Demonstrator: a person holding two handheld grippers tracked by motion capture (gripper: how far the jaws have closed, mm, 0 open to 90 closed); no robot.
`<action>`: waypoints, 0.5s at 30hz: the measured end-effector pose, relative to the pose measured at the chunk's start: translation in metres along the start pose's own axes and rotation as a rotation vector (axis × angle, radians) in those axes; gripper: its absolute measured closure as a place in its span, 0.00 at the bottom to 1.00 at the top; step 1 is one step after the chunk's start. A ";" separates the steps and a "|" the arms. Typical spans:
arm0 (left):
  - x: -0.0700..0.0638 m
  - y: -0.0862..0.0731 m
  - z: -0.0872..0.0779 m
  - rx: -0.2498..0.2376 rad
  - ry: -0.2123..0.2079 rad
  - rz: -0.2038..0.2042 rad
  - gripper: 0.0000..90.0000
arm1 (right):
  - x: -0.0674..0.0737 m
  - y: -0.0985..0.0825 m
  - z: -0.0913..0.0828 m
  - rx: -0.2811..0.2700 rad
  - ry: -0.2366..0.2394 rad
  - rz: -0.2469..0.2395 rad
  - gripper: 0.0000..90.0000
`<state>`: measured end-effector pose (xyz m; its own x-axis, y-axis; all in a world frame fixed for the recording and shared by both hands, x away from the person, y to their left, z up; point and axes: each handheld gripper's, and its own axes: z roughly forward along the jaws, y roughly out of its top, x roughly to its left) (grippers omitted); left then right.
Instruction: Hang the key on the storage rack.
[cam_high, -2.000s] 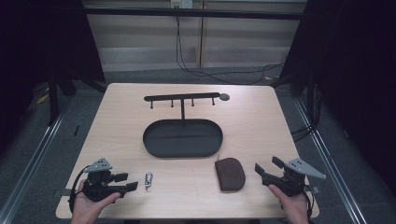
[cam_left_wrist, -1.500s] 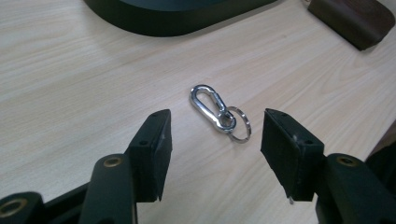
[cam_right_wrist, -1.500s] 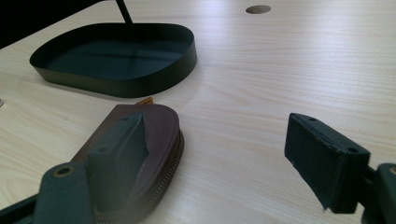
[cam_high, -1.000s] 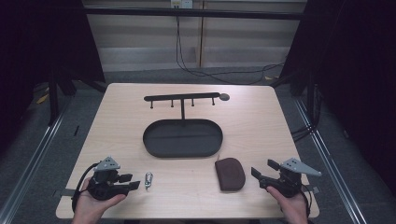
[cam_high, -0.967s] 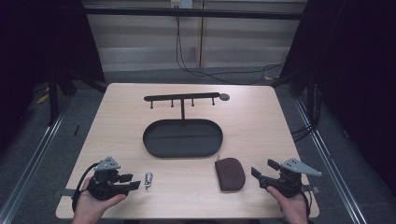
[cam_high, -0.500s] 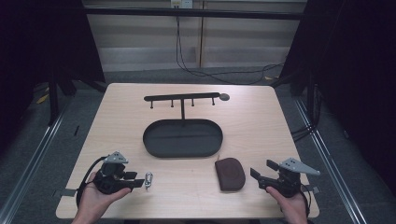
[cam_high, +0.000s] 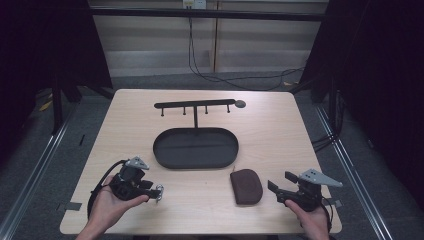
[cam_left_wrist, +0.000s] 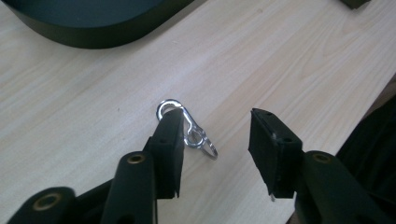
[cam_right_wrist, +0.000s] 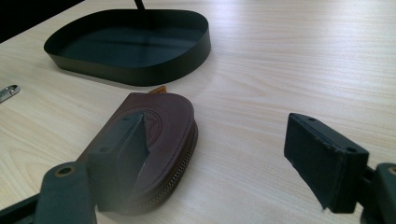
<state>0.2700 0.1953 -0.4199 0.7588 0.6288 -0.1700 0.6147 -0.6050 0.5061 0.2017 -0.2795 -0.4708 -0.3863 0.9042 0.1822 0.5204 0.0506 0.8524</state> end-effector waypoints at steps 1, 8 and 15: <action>-0.001 0.002 0.001 0.002 0.004 -0.003 0.66 | 0.000 0.000 0.000 0.002 0.002 0.002 0.23; -0.006 0.013 0.009 0.095 0.031 0.021 0.70 | 0.000 0.000 0.000 0.006 0.008 0.002 0.23; -0.003 0.015 0.024 0.179 0.042 0.004 0.69 | 0.001 0.000 0.001 0.017 0.011 -0.003 0.23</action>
<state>0.2821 0.1721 -0.4319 0.7540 0.6436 -0.1312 0.6430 -0.6826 0.3473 0.2023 -0.2783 -0.4715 -0.3958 0.8995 0.1852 0.5323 0.0604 0.8444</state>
